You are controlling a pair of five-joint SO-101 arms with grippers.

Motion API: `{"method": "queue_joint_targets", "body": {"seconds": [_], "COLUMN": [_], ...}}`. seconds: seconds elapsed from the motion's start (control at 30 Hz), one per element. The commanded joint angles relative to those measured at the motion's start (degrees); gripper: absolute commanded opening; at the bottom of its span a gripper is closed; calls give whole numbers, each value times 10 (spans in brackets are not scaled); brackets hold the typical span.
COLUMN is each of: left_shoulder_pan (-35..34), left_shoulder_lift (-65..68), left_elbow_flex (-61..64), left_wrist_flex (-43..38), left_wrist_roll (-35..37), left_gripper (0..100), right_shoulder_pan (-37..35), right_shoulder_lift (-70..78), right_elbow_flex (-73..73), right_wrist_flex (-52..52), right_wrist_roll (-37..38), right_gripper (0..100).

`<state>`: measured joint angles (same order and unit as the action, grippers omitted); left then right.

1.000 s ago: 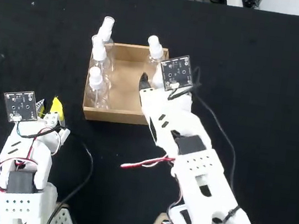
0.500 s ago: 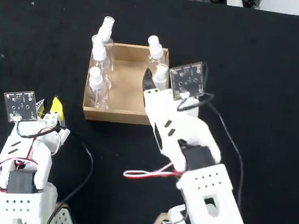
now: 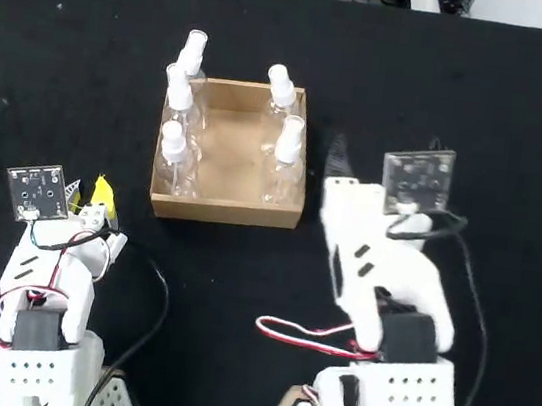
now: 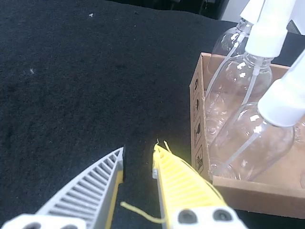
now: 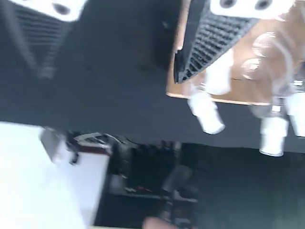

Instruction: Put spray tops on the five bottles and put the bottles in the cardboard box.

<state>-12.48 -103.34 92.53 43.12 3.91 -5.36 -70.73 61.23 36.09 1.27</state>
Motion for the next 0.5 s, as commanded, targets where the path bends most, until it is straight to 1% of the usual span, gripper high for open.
{"method": "queue_joint_targets", "body": {"seconds": [0.0, 0.03, 0.1, 0.17, 0.2, 0.3, 0.4, 0.47], "left_shoulder_pan": [-6, -6, -6, -6, -6, -7, -7, -7], "left_shoulder_lift": [-5, -5, -5, -5, -5, -5, -4, -4], "left_elbow_flex": [-8, -8, -8, -9, -12, -14, 11, 36], "left_wrist_flex": [-11, -11, -11, -11, -11, -11, -4, 3], "left_wrist_roll": [1, 1, 1, 1, 1, 1, 0, 0], "left_gripper": [96, 83, 21, 38, 28, 32, 32, 32], "right_shoulder_pan": [49, 67, 105, 132, 143, 161, 160, 161], "right_shoulder_lift": [-29, -35, -46, -63, -74, -117, -180, -235], "right_elbow_flex": [-11, -2, 17, 39, 51, 87, 134, 174], "right_wrist_flex": [21, 27, 55, 80, 95, 165, 225, 241], "right_wrist_roll": [-3, -2, -3, -3, -3, 1, 52, 79], "right_gripper": [34, 5, 50, 24, 7, 10, 11, 11]}}
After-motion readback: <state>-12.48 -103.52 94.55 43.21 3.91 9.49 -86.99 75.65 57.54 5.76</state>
